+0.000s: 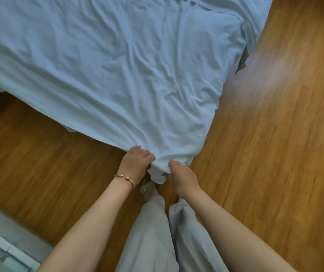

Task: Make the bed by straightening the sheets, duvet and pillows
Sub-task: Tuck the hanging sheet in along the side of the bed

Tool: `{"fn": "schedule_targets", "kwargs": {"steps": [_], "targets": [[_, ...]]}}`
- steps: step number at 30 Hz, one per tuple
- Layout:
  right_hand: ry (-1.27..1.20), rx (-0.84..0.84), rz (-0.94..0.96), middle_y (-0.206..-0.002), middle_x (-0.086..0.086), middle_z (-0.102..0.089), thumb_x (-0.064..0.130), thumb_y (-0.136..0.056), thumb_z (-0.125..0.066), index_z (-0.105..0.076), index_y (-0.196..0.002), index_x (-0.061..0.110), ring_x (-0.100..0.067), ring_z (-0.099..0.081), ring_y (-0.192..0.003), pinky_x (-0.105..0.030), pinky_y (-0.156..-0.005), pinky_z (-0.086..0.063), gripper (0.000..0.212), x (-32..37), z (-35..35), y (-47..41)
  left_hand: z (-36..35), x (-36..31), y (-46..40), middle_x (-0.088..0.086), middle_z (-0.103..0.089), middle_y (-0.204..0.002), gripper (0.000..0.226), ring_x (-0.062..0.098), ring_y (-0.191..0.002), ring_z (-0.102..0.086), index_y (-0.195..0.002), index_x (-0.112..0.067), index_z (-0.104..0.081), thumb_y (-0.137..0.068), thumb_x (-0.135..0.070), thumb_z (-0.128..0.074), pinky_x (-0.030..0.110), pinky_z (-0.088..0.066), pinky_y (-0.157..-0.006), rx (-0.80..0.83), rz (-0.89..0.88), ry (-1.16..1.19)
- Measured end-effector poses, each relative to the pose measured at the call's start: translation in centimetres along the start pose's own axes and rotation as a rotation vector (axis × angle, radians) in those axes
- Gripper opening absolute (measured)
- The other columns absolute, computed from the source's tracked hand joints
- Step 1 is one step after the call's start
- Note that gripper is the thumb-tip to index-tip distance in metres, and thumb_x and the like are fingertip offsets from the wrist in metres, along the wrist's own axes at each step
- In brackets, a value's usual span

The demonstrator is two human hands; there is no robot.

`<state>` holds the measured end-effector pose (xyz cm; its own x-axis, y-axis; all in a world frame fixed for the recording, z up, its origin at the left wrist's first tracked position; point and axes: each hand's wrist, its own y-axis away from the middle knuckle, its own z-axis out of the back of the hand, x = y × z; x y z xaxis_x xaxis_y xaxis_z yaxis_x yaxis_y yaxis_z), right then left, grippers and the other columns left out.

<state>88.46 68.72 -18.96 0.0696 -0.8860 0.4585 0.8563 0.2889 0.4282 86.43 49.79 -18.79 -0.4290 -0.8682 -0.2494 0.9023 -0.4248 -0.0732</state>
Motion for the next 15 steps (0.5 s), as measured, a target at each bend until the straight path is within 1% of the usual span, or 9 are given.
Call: {"fn": "schedule_targets", "kwargs": {"steps": [1,2,3,5,7,9,10,12,15], "targets": [[-0.054,0.035,-0.044,-0.097,-0.001,-0.057,0.026,-0.094,-0.057,-0.044,-0.101,0.02,-0.022,-0.055,-0.082,-0.032,-0.066,-0.042,0.016,-0.3,0.4,0.3,0.6,0.1,-0.2,-0.002,-0.065,-0.069,0.034,0.021,-0.064,-0.064,-0.075,-0.018,-0.069,-0.054,0.007,-0.08,0.033,-0.054,-0.07,-0.027,0.014,0.051],[-0.09,0.054,-0.079,-0.102,-0.001,-0.055,0.023,-0.094,-0.057,-0.046,-0.11,0.02,-0.024,-0.056,-0.088,-0.031,-0.067,-0.04,0.019,-0.7,0.9,0.7,1.1,0.3,-0.3,-0.001,-0.064,-0.068,0.036,0.021,-0.059,-0.062,-0.076,-0.017,-0.069,-0.054,0.009,-0.08,0.028,-0.052,-0.057,-0.039,0.04,0.091],[-0.078,0.079,-0.112,-0.107,-0.002,-0.053,0.017,-0.094,-0.055,-0.049,-0.117,0.019,-0.026,-0.056,-0.095,-0.03,-0.069,-0.039,0.024,-1.2,1.3,1.1,1.7,0.5,-0.2,-0.001,-0.065,-0.068,0.037,0.021,-0.058,-0.062,-0.077,-0.017,-0.07,-0.054,0.011,-0.079,0.025,-0.049,-0.051,-0.04,0.065,0.118],[0.045,0.072,-0.193,-0.111,-0.002,-0.048,0.009,-0.094,-0.05,-0.058,-0.116,0.014,-0.027,-0.055,-0.104,-0.031,-0.074,-0.04,0.024,-1.9,1.8,2.1,2.1,0.8,0.5,-0.001,-0.066,-0.069,0.036,0.022,-0.059,-0.063,-0.077,-0.016,-0.071,-0.055,0.013,-0.078,0.024,-0.047,-0.049,-0.019,0.082,0.164],[0.141,-0.015,-0.259,-0.112,0.002,-0.054,0.017,-0.095,-0.049,-0.064,-0.106,0.019,-0.023,-0.053,-0.107,-0.035,-0.09,-0.039,0.018,-2.3,1.8,3.6,2.3,1.3,1.2,0.0,-0.065,-0.07,0.036,0.023,-0.062,-0.063,-0.078,-0.015,-0.07,-0.058,0.015,-0.075,0.026,-0.047,-0.052,0.022,0.124,0.241],[0.025,-0.016,-0.31,-0.099,0.004,-0.062,0.019,-0.096,-0.045,-0.06,-0.094,0.025,-0.021,-0.054,-0.098,-0.039,-0.098,-0.037,0.017,-1.8,1.6,5.5,2.5,1.8,1.8,0.001,-0.066,-0.074,0.034,0.026,-0.068,-0.064,-0.082,-0.014,-0.071,-0.065,0.015,-0.07,0.03,-0.05,-0.059,0.077,0.178,0.298],[-0.099,-0.012,-0.336,-0.091,0.002,-0.063,0.016,-0.097,-0.044,-0.058,-0.091,0.025,-0.022,-0.056,-0.09,-0.039,-0.091,-0.042,0.017,-1.4,1.6,6.5,2.6,2.1,2.0,0.002,-0.066,-0.077,0.033,0.027,-0.072,-0.064,-0.085,-0.014,-0.071,-0.069,0.014,-0.067,0.032,-0.052,-0.063,0.116,0.174,0.314],[-0.225,-0.114,-0.368,-0.08,-0.003,-0.062,0.013,-0.097,-0.044,-0.054,-0.088,0.019,-0.023,-0.059,-0.075,-0.037,-0.066,-0.047,0.015,-0.9,1.9,8.1,3.2,2.3,1.7,0.003,-0.067,-0.085,0.03,0.027,-0.083,-0.064,-0.094,-0.014,-0.072,-0.076,0.009,-0.064,0.034,-0.053,-0.073,0.178,0.109,0.324],[-0.075,-0.336,-0.344,-0.067,-0.006,-0.057,0.007,-0.095,-0.045,-0.049,-0.084,0.014,-0.02,-0.049,-0.055,-0.031,-0.048,-0.032,0.014,0.3,3.0,9.1,4.5,2.8,0.7,0.005,-0.067,-0.102,0.027,0.024,-0.099,-0.059,-0.111,-0.013,-0.067,-0.087,-0.002,-0.06,0.03,-0.044,-0.088,0.235,-0.031,0.328]]}}
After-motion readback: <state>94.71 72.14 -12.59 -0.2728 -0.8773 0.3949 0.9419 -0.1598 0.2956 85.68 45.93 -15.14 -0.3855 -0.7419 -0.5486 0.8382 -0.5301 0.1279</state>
